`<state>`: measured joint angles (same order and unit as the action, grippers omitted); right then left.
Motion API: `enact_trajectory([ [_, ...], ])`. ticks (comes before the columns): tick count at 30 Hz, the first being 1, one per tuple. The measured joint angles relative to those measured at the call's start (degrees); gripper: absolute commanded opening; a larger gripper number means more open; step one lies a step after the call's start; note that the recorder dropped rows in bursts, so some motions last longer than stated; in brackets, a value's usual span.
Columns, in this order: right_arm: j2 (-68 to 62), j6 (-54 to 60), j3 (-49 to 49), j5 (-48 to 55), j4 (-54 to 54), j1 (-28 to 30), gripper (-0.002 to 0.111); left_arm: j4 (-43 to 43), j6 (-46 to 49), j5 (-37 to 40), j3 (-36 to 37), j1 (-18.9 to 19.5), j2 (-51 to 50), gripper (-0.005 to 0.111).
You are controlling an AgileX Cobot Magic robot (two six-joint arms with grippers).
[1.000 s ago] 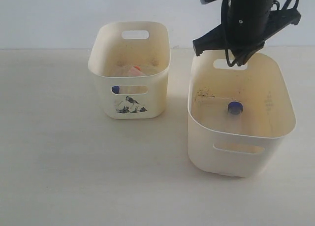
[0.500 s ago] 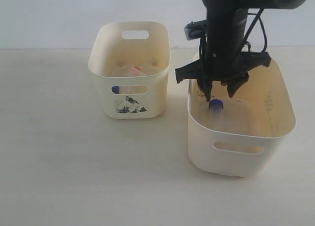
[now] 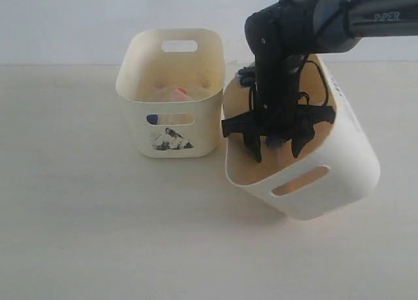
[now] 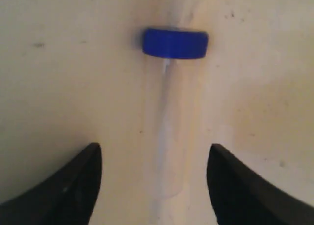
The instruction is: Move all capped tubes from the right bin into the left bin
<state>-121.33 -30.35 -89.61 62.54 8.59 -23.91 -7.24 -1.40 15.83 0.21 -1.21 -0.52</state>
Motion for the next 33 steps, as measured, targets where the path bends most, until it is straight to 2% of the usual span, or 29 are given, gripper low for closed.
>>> enact_trajectory([
  [7, -0.9, 0.1, -0.6, 1.3, 0.7, 0.0, 0.066, 0.0, 0.0, 0.0, 0.0, 0.0, 0.0, 0.004],
  [9, -1.3, 0.1, -0.6, 1.6, 0.7, 0.0, 0.061, 0.0, 0.0, 0.0, 0.0, 0.0, 0.0, 0.004],
  [19, -4.4, 0.1, -0.6, 3.2, 1.4, 0.0, 0.000, 0.0, 0.0, 0.0, 0.0, 0.0, 0.0, 0.004],
  [33, -3.4, 0.2, 0.0, 3.5, 2.9, 0.0, 0.000, 0.0, 0.0, 0.0, 0.0, 0.0, 0.0, 0.004],
])
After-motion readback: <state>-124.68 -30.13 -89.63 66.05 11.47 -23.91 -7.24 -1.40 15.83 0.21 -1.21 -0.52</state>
